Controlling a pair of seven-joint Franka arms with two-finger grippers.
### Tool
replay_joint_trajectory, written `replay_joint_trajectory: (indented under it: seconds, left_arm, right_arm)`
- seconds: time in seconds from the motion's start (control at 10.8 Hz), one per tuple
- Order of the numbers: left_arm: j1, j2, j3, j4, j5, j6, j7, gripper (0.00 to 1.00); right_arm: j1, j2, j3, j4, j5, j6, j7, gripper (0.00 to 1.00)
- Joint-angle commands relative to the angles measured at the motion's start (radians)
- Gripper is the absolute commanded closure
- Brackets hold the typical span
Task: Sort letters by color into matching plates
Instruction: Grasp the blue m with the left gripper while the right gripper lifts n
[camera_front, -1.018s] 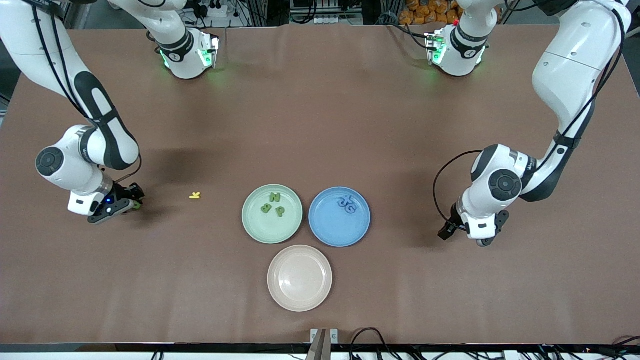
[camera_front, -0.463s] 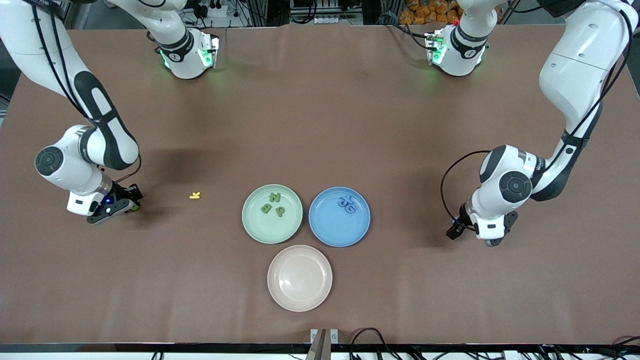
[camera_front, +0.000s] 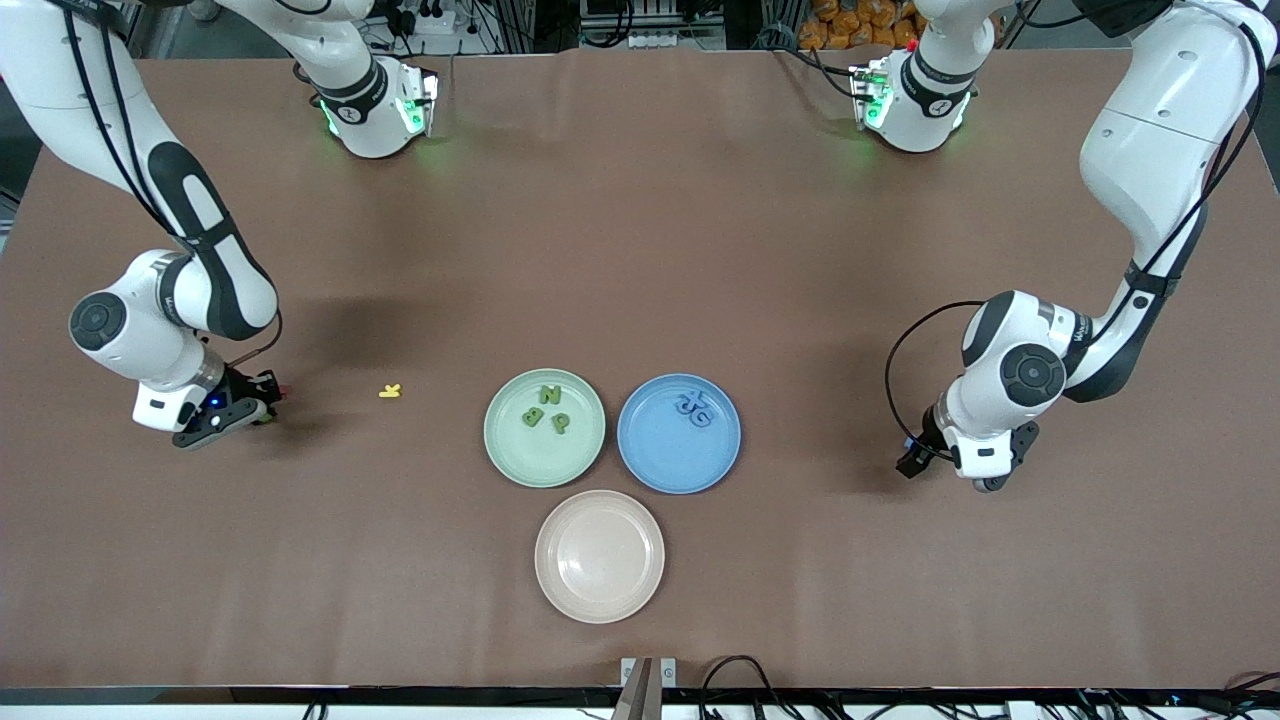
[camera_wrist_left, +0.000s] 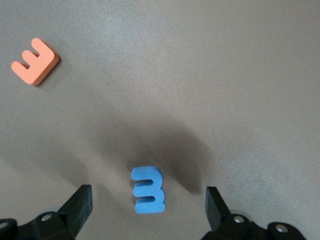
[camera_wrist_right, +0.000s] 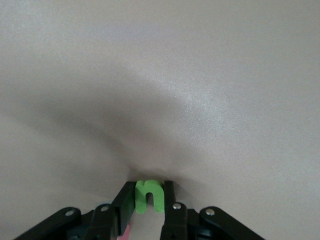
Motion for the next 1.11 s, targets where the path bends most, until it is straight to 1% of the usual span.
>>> replay_joint_trajectory:
  seconds: [0.0, 0.09, 0.28, 0.46, 0.74, 0.83, 0.93, 1.02]
  left_arm:
    - [0.0, 0.004, 0.005, -0.007, 0.018, 0.018, 0.015, 0.0]
    - [0.0, 0.005, 0.005, -0.005, 0.018, 0.018, 0.015, 0.0]
    - [-0.002, 0.016, 0.006, 0.0, 0.018, 0.03, 0.015, 0.0]
    - [-0.002, 0.017, 0.006, 0.001, 0.02, 0.031, 0.015, 0.0]
    - [-0.002, 0.017, 0.016, 0.0, 0.027, 0.044, 0.023, 0.0]
    - [-0.002, 0.017, 0.016, 0.0, 0.027, 0.044, 0.023, 0.0]
    - [-0.002, 0.017, 0.016, 0.0, 0.035, 0.044, 0.024, 0.06]
    - [-0.002, 0.022, 0.016, 0.0, 0.044, 0.044, 0.023, 0.65]
  right_arm:
    - [0.003, 0.008, 0.011, -0.016, 0.006, 0.022, -0.006, 0.73]
    - [0.003, 0.008, 0.011, -0.016, 0.006, 0.022, -0.003, 0.76]
    - [0.007, 0.007, 0.011, -0.009, 0.006, 0.018, 0.003, 0.8]
    - [0.016, -0.007, 0.011, -0.002, 0.007, 0.005, 0.026, 0.8]
    - [0.062, -0.045, 0.013, 0.04, 0.007, -0.097, 0.173, 0.8]
    - [0.088, -0.049, 0.014, 0.044, 0.009, -0.101, 0.246, 0.8]
    - [0.119, -0.055, 0.017, 0.046, 0.024, -0.101, 0.339, 0.8]
    - [0.151, -0.055, 0.019, 0.053, 0.067, -0.102, 0.4, 0.8]
